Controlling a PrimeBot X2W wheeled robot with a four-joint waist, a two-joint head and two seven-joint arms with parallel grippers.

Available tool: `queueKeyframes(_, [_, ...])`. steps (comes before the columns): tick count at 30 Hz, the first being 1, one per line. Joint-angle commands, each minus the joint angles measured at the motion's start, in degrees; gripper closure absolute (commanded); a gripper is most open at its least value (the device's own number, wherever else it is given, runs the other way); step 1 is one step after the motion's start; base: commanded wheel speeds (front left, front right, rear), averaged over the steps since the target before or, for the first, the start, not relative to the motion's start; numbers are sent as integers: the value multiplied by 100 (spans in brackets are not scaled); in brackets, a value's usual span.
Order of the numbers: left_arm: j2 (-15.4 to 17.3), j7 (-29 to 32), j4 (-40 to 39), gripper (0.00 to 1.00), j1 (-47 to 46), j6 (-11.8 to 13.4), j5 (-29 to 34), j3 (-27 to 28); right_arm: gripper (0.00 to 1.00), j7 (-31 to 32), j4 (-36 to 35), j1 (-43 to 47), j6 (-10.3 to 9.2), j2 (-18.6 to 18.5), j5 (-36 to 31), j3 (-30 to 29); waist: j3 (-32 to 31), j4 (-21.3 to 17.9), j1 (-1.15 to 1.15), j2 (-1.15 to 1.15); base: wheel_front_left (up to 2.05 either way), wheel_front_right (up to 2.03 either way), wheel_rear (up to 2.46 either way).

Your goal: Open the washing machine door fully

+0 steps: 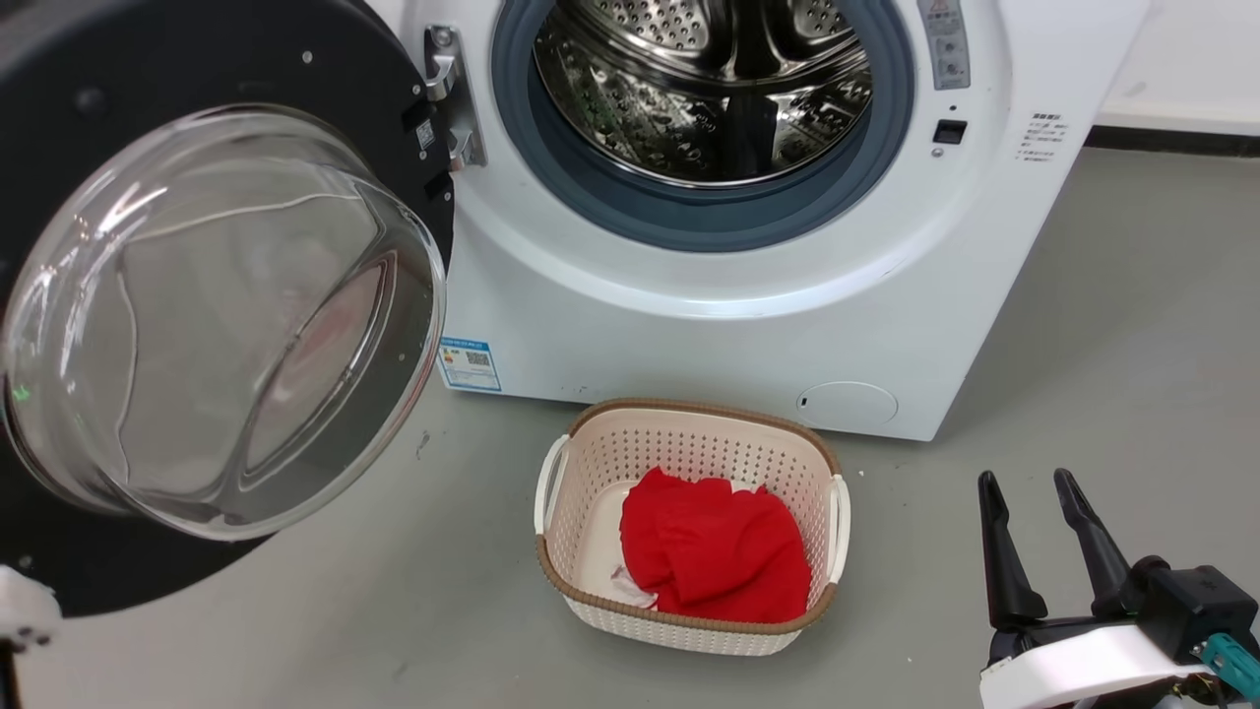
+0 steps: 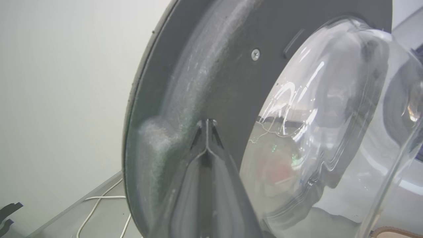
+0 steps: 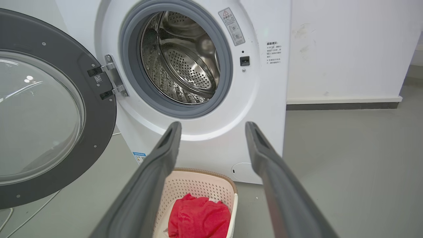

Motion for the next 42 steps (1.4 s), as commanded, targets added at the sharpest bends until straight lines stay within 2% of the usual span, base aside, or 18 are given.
queueKeyframes(1, [-80,-25,-64,100,147,26,53,38,0,-16,-9,-27,-4,11,-51,-14,-29,-16,0,0,0,0,0])
queueKeyframes(6, [-641,-20,-698,100,749,-31,258,77,0,-27,-6,56,-4,11,-92,-35,-150,-52,0,0,0,0,0])
queueKeyframes(7, [-772,-20,-823,89,854,-72,299,40,0,-25,-3,69,-4,11,-98,-47,-179,-49,0,0,0,0,0])
queueKeyframes(9, [-1048,-21,-1102,44,1064,-103,403,-49,0,-6,-15,96,-4,11,-115,-61,-217,-45,0,0,0,0,0])
queueKeyframes(10, [-1172,-21,-1251,4,1151,-107,452,-91,0,-2,-28,104,-4,11,-131,-70,-230,-41,0,0,0,0,0])
queueKeyframes(11, [-1295,-21,-1390,0,1244,-105,509,-128,0,7,-37,108,-4,11,-134,-67,-241,-40,0,0,0,0,0])
queueKeyframes(15, [-1715,-21,-1893,0,1484,-167,669,-335,0,40,-91,119,-4,11,-152,-75,-277,-42,0,0,0,0,0])
queueKeyframes(21, [-2007,-20,-2249,0,1619,-411,929,-769,0,56,-167,103,-4,11,-139,15,-343,-203,0,0,0,0,0])
queueKeyframes(29, [-2134,-20,-2211,0,1330,-583,1111,-1186,0,130,-233,152,-4,12,-273,21,-386,-603,0,0,0,0,0])
queueKeyframes(42, [-2181,-20,-2071,0,1225,-662,1237,-1252,0,193,-196,218,-4,12,-306,1,-400,-935,0,0,0,0,0])
